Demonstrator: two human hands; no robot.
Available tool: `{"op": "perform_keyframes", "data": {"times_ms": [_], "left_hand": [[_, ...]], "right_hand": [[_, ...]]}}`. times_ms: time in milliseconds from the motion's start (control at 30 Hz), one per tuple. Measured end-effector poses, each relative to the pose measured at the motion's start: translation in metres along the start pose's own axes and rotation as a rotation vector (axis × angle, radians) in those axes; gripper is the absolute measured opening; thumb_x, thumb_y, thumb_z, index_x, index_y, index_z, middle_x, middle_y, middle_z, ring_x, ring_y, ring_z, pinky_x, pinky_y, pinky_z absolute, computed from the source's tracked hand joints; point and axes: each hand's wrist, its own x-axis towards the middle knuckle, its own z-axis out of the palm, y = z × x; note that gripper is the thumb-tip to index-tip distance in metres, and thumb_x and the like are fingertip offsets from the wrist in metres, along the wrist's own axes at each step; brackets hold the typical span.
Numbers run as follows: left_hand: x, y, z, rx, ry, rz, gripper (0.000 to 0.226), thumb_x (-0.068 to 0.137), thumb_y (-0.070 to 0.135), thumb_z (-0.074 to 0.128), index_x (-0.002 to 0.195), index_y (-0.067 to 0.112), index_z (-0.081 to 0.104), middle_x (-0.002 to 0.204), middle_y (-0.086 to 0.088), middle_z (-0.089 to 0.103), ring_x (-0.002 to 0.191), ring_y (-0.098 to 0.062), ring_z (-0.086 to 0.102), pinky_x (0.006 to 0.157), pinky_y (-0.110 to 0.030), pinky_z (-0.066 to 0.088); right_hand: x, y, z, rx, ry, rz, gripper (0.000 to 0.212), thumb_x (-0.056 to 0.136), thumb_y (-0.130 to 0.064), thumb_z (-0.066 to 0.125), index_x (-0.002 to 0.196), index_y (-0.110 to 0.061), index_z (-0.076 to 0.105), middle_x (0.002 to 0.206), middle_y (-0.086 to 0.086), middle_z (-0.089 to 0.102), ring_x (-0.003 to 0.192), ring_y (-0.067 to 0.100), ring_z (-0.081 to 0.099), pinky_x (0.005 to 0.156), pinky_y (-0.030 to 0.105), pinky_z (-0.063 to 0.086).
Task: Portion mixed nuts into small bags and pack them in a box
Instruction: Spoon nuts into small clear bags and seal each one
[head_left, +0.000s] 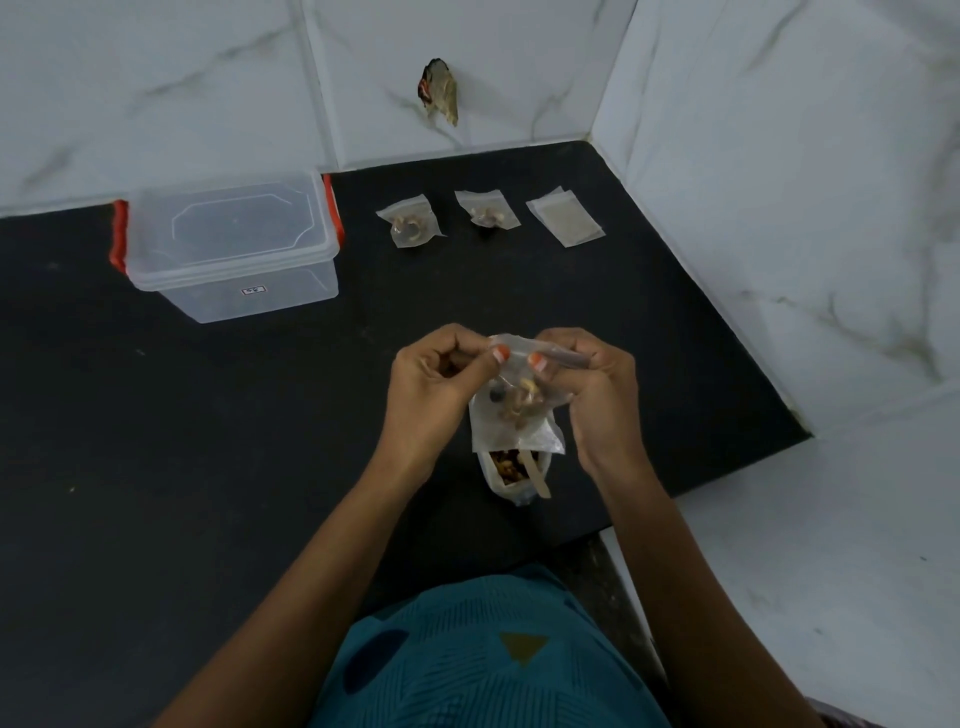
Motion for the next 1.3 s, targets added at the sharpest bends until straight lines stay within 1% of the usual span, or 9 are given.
{"op": "perform_keyframes", "data": {"times_ms": [233, 367, 433, 533, 733, 867, 1000, 1200, 1300], "left_hand": [[-0.001, 0.005, -0.003, -0.066, -0.094, -0.107, 0.021, 0.083, 0.009, 0.061, 0.100, 0.022, 0.060, 0.093, 0.009, 0.066, 0.087, 0.000, 0.065, 0.074, -0.014, 0.051], [-0.001, 0.007, 0.000, -0.004, -0.128, -0.034, 0.015, 0.072, 0.023, 0.065, 0.087, 0.020, 0.065, 0.080, 0.010, 0.069, 0.078, -0.004, 0.067, 0.067, -0.015, 0.052], [0.001, 0.005, -0.001, 0.051, -0.093, 0.002, 0.006, 0.077, 0.019, 0.065, 0.082, 0.022, 0.066, 0.076, 0.012, 0.069, 0.076, -0.004, 0.067, 0.069, -0.015, 0.052], [0.004, 0.001, -0.003, 0.118, -0.034, 0.015, 0.015, 0.082, 0.010, 0.063, 0.081, 0.025, 0.065, 0.078, 0.011, 0.068, 0.079, -0.003, 0.066, 0.071, -0.014, 0.052], [0.005, -0.002, -0.006, 0.130, 0.019, -0.062, 0.016, 0.087, 0.010, 0.057, 0.086, 0.025, 0.062, 0.089, 0.008, 0.066, 0.085, 0.001, 0.063, 0.072, -0.011, 0.050], [0.007, -0.002, -0.004, 0.163, 0.031, -0.081, 0.017, 0.086, 0.011, 0.059, 0.085, 0.028, 0.061, 0.088, 0.010, 0.065, 0.083, 0.003, 0.063, 0.071, -0.010, 0.050], [0.008, -0.002, -0.002, 0.130, 0.033, -0.114, 0.016, 0.085, 0.012, 0.061, 0.083, 0.027, 0.062, 0.088, 0.010, 0.067, 0.083, 0.001, 0.065, 0.071, -0.012, 0.052], [0.015, 0.002, -0.008, 0.034, 0.107, -0.160, 0.012, 0.082, 0.012, 0.063, 0.079, 0.022, 0.065, 0.083, 0.006, 0.069, 0.080, -0.001, 0.065, 0.069, -0.011, 0.051], [0.019, 0.002, -0.013, -0.013, 0.107, -0.214, 0.011, 0.082, 0.010, 0.062, 0.078, 0.019, 0.065, 0.081, 0.008, 0.069, 0.077, 0.004, 0.065, 0.065, -0.006, 0.048]], "right_hand": [[0.003, -0.001, -0.003, -0.067, -0.006, -0.072, 0.012, 0.079, 0.003, 0.059, 0.079, -0.008, 0.065, 0.084, 0.001, 0.062, 0.076, 0.003, 0.061, 0.063, 0.015, 0.050], [0.005, 0.001, 0.000, -0.154, -0.017, -0.140, 0.007, 0.077, 0.003, 0.063, 0.080, -0.003, 0.066, 0.082, 0.000, 0.063, 0.077, 0.001, 0.059, 0.066, 0.012, 0.047], [0.004, 0.002, 0.002, -0.166, -0.012, -0.162, 0.007, 0.076, 0.003, 0.064, 0.079, -0.004, 0.066, 0.081, 0.000, 0.063, 0.075, 0.000, 0.059, 0.065, 0.012, 0.047], [0.004, 0.001, 0.003, -0.144, -0.020, -0.132, 0.009, 0.077, -0.002, 0.067, 0.085, -0.004, 0.066, 0.083, 0.001, 0.064, 0.075, 0.001, 0.062, 0.065, 0.014, 0.049], [0.007, 0.001, -0.002, -0.057, -0.091, 0.010, 0.018, 0.075, -0.007, 0.068, 0.092, -0.012, 0.065, 0.091, 0.001, 0.067, 0.083, 0.004, 0.065, 0.067, 0.016, 0.051], [0.009, 0.002, 0.000, -0.015, -0.072, -0.024, 0.009, 0.079, -0.002, 0.063, 0.084, -0.009, 0.065, 0.084, 0.000, 0.065, 0.077, 0.002, 0.063, 0.065, 0.015, 0.050], [0.014, 0.001, 0.003, -0.045, -0.034, -0.080, 0.016, 0.078, 0.003, 0.062, 0.077, -0.012, 0.063, 0.082, -0.002, 0.063, 0.074, -0.002, 0.061, 0.065, 0.013, 0.049], [0.023, 0.002, -0.005, -0.019, -0.131, 0.021, 0.016, 0.081, -0.009, 0.062, 0.096, -0.005, 0.066, 0.096, 0.008, 0.068, 0.088, 0.009, 0.065, 0.071, 0.018, 0.052], [0.029, 0.001, -0.008, -0.017, -0.145, 0.020, 0.014, 0.085, -0.008, 0.056, 0.095, -0.009, 0.066, 0.096, 0.002, 0.067, 0.090, 0.006, 0.064, 0.075, 0.019, 0.051]]}}
